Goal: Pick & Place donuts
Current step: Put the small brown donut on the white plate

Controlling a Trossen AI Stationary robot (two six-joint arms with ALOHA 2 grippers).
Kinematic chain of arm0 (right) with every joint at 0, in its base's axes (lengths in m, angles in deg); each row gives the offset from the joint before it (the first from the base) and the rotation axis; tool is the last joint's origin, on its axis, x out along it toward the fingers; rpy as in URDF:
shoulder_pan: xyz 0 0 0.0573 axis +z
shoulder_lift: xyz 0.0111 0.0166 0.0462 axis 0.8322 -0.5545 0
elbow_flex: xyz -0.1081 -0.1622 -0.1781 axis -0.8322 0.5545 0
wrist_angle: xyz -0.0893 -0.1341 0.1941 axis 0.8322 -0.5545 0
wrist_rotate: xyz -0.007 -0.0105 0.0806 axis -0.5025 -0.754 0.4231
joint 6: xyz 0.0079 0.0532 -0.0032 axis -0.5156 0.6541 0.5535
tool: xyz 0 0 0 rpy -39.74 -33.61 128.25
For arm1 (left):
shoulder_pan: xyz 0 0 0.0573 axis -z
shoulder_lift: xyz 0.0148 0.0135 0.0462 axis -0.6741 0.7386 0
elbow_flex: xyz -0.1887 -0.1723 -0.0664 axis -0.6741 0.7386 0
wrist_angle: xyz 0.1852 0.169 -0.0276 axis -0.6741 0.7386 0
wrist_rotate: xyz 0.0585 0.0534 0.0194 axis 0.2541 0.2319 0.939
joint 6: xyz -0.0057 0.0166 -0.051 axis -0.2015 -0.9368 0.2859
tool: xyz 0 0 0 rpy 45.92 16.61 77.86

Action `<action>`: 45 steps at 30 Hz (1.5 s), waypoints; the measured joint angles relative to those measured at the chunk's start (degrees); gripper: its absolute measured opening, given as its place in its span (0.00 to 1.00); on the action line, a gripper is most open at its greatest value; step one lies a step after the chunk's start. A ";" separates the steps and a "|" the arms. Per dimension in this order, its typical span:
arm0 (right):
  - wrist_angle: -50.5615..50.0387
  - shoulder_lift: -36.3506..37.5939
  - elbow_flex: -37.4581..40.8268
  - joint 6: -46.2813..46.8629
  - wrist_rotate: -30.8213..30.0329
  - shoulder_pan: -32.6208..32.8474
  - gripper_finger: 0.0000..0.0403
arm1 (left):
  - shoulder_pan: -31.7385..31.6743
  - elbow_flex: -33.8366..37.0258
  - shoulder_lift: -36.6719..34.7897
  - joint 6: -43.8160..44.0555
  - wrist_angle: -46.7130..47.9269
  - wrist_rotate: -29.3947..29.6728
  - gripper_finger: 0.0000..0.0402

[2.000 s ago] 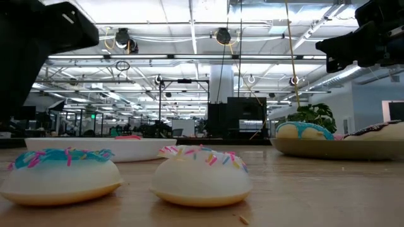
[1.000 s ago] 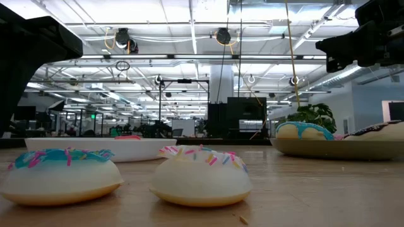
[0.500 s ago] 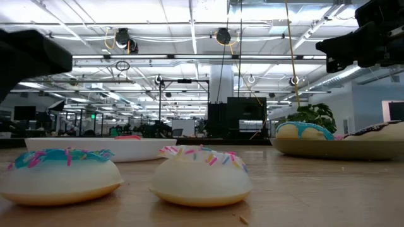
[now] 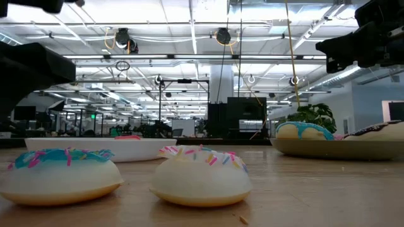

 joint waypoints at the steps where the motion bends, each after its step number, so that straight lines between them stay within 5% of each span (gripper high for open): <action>1: -0.01 0.00 0.01 0.01 0.00 -0.01 0.00 | 0.01 0.43 -0.08 0.10 -0.07 -0.19 0.81; 12: -0.01 0.00 0.00 0.01 0.00 0.00 0.00 | 0.02 1.69 -0.30 -0.49 -0.90 -0.01 0.81; 23: -0.01 0.02 0.01 -0.01 0.00 0.00 0.00 | -0.20 0.93 -0.17 -2.85 -1.08 0.34 0.57; 30: -0.01 0.02 0.00 -0.01 0.00 -0.02 0.00 | -0.44 -1.02 -0.19 -2.69 1.10 -0.65 0.55; 45: 0.01 0.02 0.02 -0.01 0.00 0.00 0.00 | -4.60 -17.21 -0.26 -7.74 21.90 1.07 0.54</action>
